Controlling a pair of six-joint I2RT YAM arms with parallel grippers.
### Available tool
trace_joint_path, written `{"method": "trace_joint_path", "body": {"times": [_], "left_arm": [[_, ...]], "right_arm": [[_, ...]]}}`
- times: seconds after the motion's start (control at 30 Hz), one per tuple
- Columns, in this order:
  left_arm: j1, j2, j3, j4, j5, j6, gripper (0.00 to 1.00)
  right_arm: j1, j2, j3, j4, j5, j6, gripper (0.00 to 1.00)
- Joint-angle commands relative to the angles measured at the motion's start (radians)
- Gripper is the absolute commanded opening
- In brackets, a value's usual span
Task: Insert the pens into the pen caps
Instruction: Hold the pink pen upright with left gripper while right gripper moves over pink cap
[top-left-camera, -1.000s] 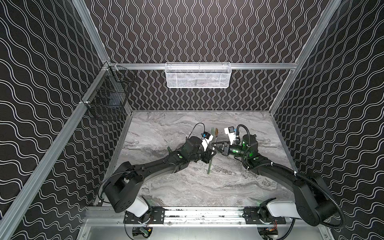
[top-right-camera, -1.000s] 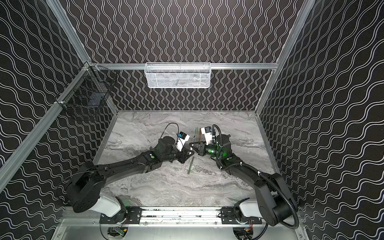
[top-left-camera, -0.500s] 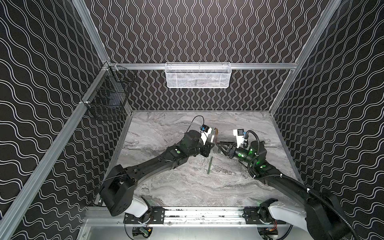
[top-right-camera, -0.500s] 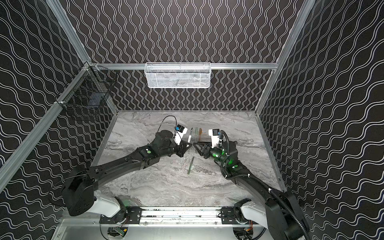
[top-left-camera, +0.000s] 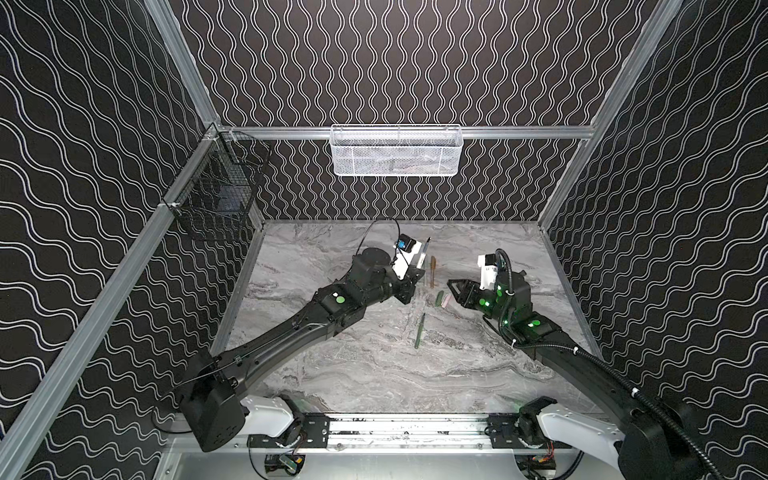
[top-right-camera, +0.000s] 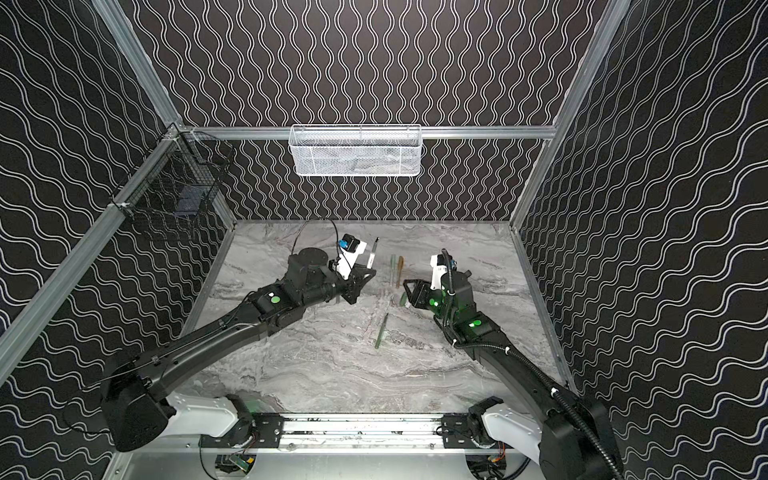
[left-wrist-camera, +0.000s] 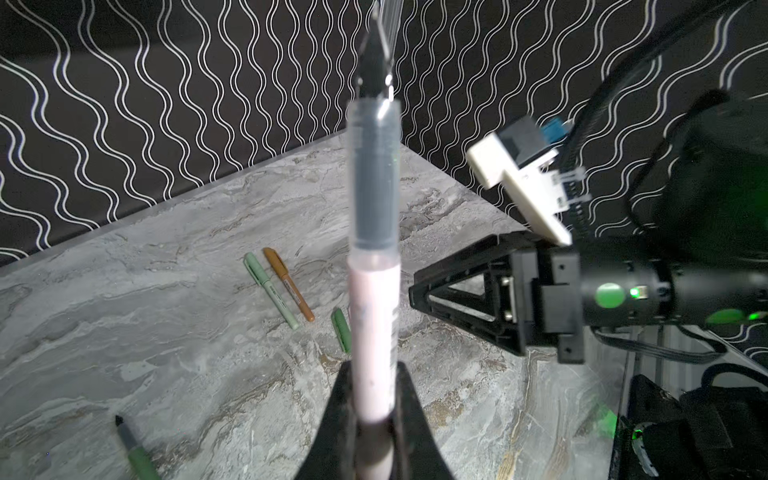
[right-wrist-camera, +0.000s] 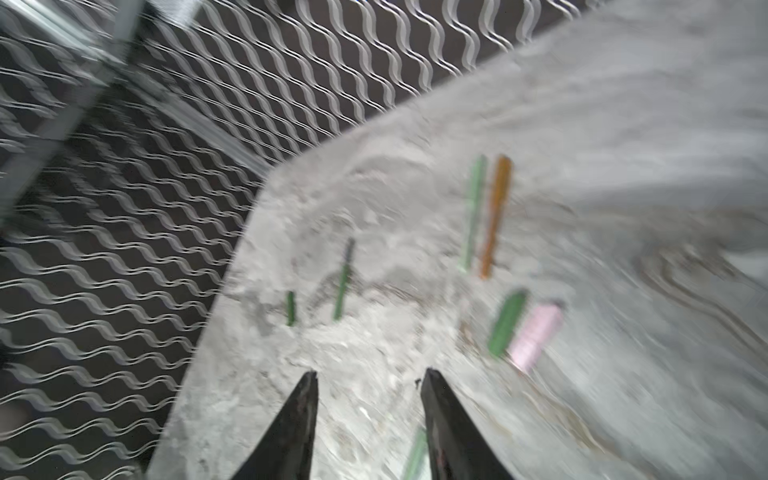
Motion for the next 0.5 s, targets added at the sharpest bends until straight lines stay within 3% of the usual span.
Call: {"method": "trace_joint_path", "body": {"times": [0.0,0.1,0.2,0.47], "left_arm": [[-0.005,-0.036,-0.03,0.053,0.014,0.037,0.04],[-0.02,-0.062,-0.046,0.048,-0.01,0.044,0.04],[-0.041,-0.067,-0.066,0.059,-0.032,0.046,0.04],[-0.065,-0.076,-0.06,0.037,-0.078,0.051,0.03]], "right_arm": [[-0.003,0.018,0.043,-0.241,0.145,-0.008,0.43],[-0.008,0.075,0.116,-0.377,0.199,-0.042,0.43],[-0.012,0.159,0.18,-0.42,0.173,-0.051,0.43],[-0.034,0.461,0.384,-0.444,0.119,-0.008,0.27]]}}
